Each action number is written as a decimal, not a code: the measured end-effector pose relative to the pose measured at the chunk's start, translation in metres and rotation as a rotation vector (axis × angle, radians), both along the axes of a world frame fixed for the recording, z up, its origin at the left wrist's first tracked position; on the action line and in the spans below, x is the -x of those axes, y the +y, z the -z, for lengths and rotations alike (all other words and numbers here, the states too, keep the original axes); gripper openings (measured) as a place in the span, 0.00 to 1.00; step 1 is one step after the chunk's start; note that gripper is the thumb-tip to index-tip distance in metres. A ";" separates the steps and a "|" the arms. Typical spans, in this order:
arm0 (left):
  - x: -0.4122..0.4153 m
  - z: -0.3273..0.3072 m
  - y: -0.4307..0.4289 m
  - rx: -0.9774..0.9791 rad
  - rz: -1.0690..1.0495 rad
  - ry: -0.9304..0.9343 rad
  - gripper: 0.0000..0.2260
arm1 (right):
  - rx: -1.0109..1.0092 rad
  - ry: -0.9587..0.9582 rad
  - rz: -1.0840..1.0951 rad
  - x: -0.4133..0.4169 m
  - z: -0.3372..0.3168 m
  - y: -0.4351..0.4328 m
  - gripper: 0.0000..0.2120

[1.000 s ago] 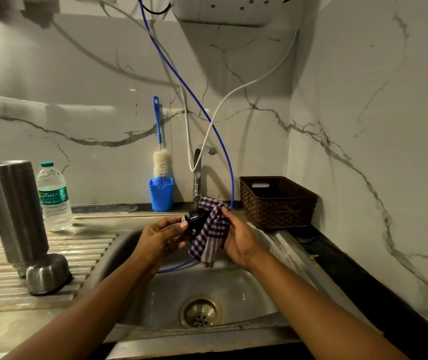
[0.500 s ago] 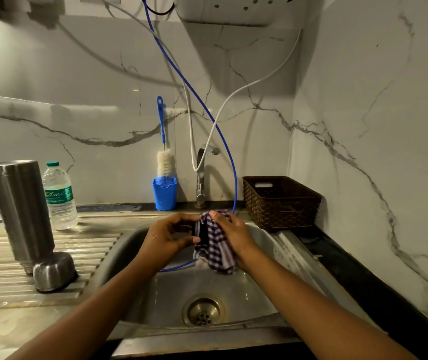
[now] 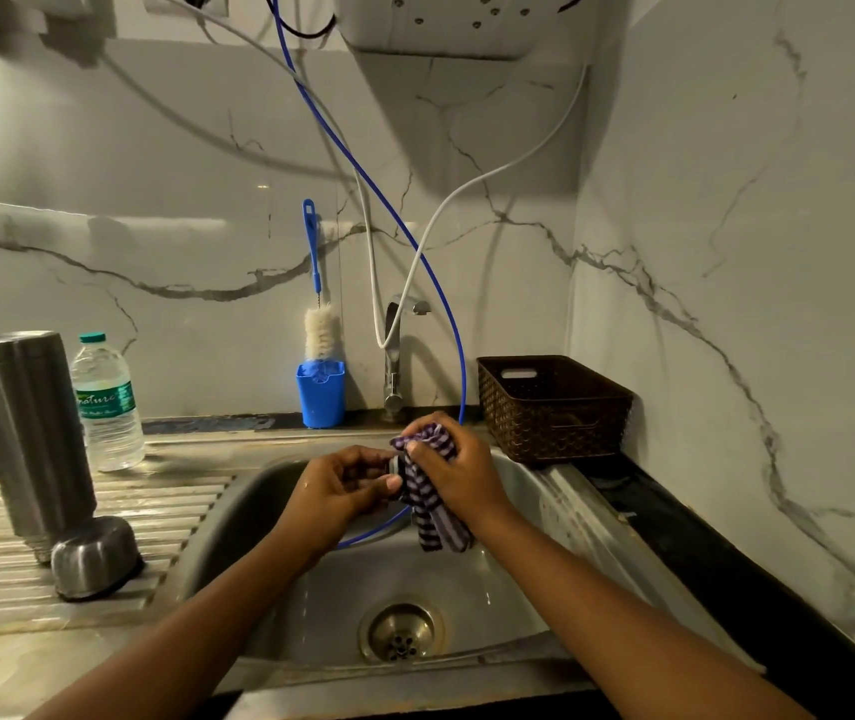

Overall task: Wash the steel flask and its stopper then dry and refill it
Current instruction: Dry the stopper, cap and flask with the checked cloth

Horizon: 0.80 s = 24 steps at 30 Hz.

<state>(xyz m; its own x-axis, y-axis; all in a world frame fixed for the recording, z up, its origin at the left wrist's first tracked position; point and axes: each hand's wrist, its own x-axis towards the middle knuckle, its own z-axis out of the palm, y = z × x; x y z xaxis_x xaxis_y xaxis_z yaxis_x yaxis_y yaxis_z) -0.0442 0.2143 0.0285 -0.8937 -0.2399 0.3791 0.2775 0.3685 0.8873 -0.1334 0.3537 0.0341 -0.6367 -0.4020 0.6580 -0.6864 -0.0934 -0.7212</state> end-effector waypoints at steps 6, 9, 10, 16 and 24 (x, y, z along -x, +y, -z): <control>0.002 0.003 -0.002 0.063 -0.091 0.070 0.12 | 0.145 -0.255 0.264 0.013 0.004 -0.003 0.08; 0.002 0.004 -0.003 -0.115 -0.059 0.061 0.10 | 0.236 -0.316 0.295 0.021 -0.002 0.005 0.07; 0.003 0.005 -0.003 -0.180 -0.046 0.059 0.10 | 0.254 -0.364 0.277 0.024 -0.005 0.010 0.07; 0.006 0.006 -0.006 -0.400 -0.034 0.051 0.13 | 0.133 -0.427 -0.092 0.022 -0.007 0.016 0.13; 0.002 -0.001 -0.007 -0.437 0.081 -0.140 0.19 | -0.073 -0.009 0.179 0.011 -0.004 0.005 0.12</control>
<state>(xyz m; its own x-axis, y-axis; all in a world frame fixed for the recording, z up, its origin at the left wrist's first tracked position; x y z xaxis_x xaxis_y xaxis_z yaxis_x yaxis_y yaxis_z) -0.0461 0.2078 0.0293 -0.9515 -0.2779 0.1319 0.1560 -0.0664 0.9855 -0.1441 0.3588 0.0384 -0.7079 -0.3286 0.6253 -0.6810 0.0824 -0.7276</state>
